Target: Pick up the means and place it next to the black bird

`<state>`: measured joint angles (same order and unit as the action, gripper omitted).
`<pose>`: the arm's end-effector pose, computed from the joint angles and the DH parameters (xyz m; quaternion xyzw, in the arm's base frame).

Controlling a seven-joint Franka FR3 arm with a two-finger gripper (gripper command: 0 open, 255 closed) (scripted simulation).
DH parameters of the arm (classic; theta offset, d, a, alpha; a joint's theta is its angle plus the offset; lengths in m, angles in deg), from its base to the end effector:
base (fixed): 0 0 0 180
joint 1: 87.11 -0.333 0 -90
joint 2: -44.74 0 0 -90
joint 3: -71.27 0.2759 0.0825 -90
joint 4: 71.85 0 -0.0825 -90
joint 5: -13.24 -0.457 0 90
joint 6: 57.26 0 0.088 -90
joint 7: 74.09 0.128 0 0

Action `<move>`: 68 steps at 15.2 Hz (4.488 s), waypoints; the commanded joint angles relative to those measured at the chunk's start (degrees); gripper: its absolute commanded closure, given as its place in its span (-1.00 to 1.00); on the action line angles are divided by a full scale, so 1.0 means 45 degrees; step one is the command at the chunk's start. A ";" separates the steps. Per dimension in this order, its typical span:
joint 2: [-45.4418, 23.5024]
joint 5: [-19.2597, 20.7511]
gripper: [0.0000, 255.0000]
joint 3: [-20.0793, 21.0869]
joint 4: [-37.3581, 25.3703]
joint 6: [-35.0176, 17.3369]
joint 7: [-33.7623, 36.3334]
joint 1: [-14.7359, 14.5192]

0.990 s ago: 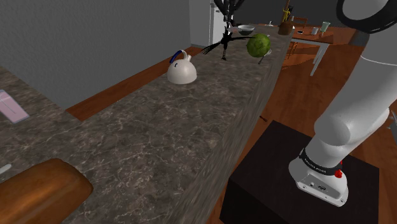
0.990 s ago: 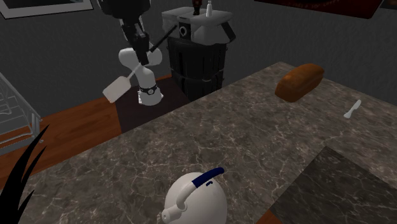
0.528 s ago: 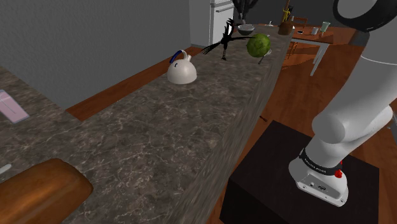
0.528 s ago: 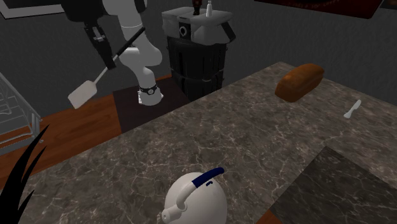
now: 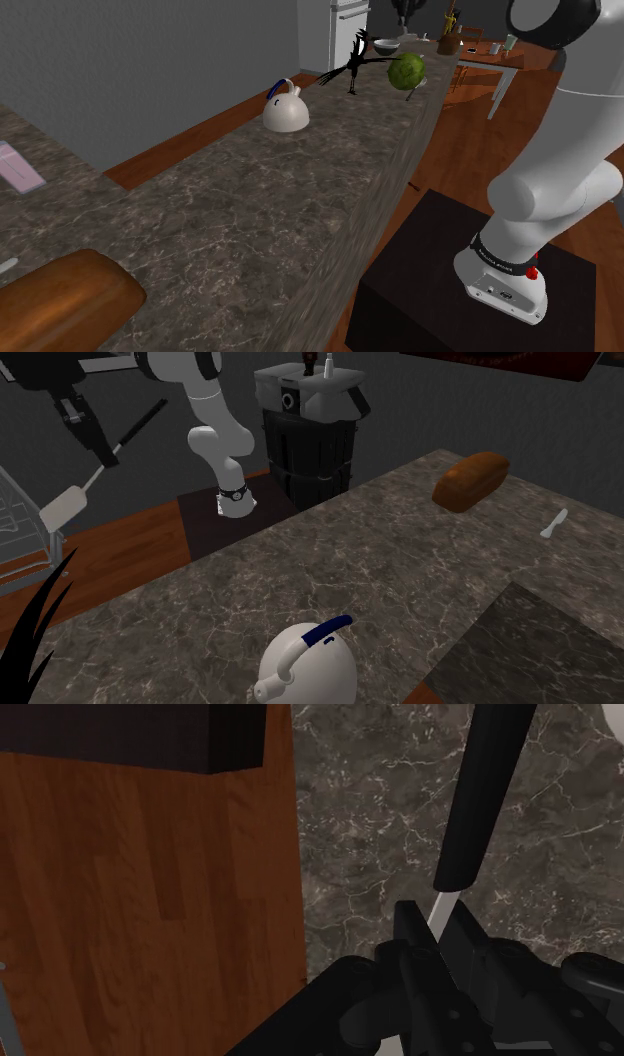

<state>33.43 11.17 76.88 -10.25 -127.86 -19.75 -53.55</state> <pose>0.5555 -0.2973 0.6698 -0.7559 0.6539 0.0252 0.0216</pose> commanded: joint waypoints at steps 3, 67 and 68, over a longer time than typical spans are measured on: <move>-0.1310 0.0040 1.00 -0.0434 -0.1960 0.0708 -0.1183 0.0727; -0.0214 -0.0076 1.00 -0.0663 1.0631 -1.0748 -0.2364 0.1276; -0.0285 -0.0076 1.00 -0.0663 1.0714 -1.0902 -0.2369 0.1275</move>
<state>32.70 10.82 73.87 37.78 -176.24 -30.41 -47.78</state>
